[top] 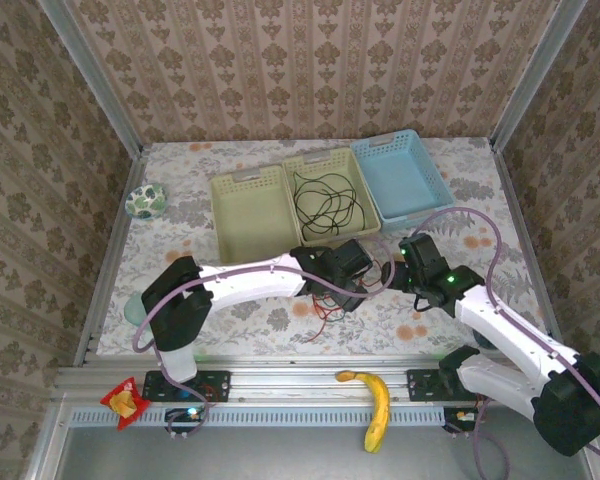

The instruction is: Untangle the cables

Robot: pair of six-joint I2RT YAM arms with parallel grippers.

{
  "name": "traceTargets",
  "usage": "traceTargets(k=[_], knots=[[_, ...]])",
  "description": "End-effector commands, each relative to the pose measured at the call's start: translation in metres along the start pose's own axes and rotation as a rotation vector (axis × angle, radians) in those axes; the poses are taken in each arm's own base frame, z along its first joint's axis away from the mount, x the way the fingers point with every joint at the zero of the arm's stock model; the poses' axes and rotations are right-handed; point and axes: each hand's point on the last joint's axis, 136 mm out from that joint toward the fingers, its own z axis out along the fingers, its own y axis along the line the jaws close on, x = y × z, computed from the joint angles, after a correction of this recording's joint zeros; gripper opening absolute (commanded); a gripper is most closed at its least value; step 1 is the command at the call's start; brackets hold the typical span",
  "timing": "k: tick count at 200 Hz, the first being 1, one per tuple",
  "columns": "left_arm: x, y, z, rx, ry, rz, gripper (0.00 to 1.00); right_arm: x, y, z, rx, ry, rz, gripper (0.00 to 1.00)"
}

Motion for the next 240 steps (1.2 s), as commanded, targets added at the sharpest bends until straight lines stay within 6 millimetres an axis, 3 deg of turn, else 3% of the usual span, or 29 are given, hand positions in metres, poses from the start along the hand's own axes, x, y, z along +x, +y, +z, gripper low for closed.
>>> traceTargets(k=[1,35,59,88,122,194,240], knots=[[0.003,-0.003,-0.005,0.065,0.001,0.012,0.91,0.013,-0.001,0.006,-0.038,0.075,0.038,0.62],[0.015,0.027,-0.012,0.026,-0.014,-0.113,0.89,0.008,0.050,0.007,-0.295,0.118,-0.028,0.58],[0.032,0.053,-0.011,-0.033,0.024,-0.217,0.81,0.006,0.070,0.008,-0.359,0.152,-0.071,0.55],[0.039,0.054,-0.006,-0.047,0.045,-0.211,0.80,0.007,0.077,0.020,-0.357,0.202,-0.069,0.46],[0.033,0.049,0.000,-0.045,0.055,-0.181,0.78,0.008,0.088,0.029,-0.372,0.238,-0.087,0.31],[0.026,0.047,0.013,-0.049,0.068,-0.156,0.77,0.014,0.095,0.050,-0.357,0.296,-0.089,0.22],[0.031,0.048,0.022,-0.063,0.093,-0.147,0.76,0.011,0.090,0.050,-0.330,0.275,-0.086,0.00]])
